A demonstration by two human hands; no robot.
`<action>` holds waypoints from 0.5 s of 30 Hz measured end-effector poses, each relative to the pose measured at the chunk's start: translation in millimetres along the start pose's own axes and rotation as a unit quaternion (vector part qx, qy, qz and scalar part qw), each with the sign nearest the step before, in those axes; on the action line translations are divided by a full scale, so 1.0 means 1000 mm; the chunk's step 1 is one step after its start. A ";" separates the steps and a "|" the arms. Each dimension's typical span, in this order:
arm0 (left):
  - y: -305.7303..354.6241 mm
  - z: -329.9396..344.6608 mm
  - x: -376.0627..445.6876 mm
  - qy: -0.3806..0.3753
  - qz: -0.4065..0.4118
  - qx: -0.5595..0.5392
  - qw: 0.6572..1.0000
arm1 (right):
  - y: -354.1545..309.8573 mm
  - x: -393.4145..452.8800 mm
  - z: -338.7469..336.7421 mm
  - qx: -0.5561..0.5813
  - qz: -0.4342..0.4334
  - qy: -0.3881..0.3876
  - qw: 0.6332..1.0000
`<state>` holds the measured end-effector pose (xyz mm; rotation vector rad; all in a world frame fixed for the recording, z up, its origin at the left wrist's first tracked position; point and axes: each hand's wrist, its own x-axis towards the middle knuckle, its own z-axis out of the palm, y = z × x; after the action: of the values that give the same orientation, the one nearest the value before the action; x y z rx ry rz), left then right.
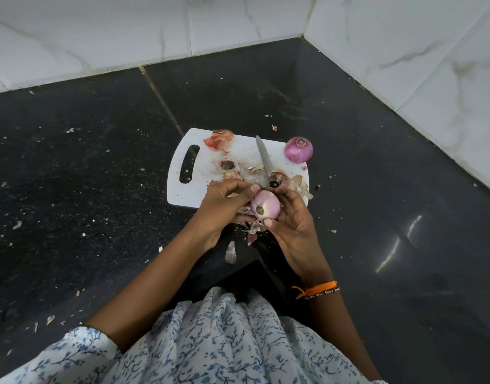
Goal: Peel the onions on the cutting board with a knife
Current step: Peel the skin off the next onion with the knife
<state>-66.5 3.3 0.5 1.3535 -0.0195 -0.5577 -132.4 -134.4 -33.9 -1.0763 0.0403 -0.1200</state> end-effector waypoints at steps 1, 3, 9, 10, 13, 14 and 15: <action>0.000 0.000 0.000 -0.009 0.009 0.019 1.000 | 0.000 0.000 0.000 0.000 0.000 -0.002 1.000; -0.002 0.001 0.000 -0.013 0.034 0.081 0.996 | 0.000 -0.001 -0.001 -0.011 0.003 0.001 1.000; -0.004 0.001 -0.001 0.034 0.094 0.085 0.991 | 0.000 -0.003 -0.001 -0.041 0.017 0.021 0.999; -0.004 0.000 -0.001 0.039 0.102 0.089 0.990 | 0.000 -0.003 -0.001 -0.040 0.018 0.023 0.999; -0.004 0.001 -0.001 0.041 0.102 0.098 0.989 | -0.001 -0.003 0.001 -0.022 0.022 0.020 0.999; -0.003 0.000 -0.001 0.041 0.091 0.087 0.991 | -0.001 -0.003 0.001 -0.010 0.022 0.019 1.000; -0.002 0.000 -0.001 0.042 0.078 0.068 0.994 | -0.002 -0.004 0.001 0.005 0.024 0.019 1.000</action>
<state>-67.9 3.5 -1.5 1.4922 -0.0962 -0.3720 -136.3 -133.8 -32.2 -1.0630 0.0996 -0.0976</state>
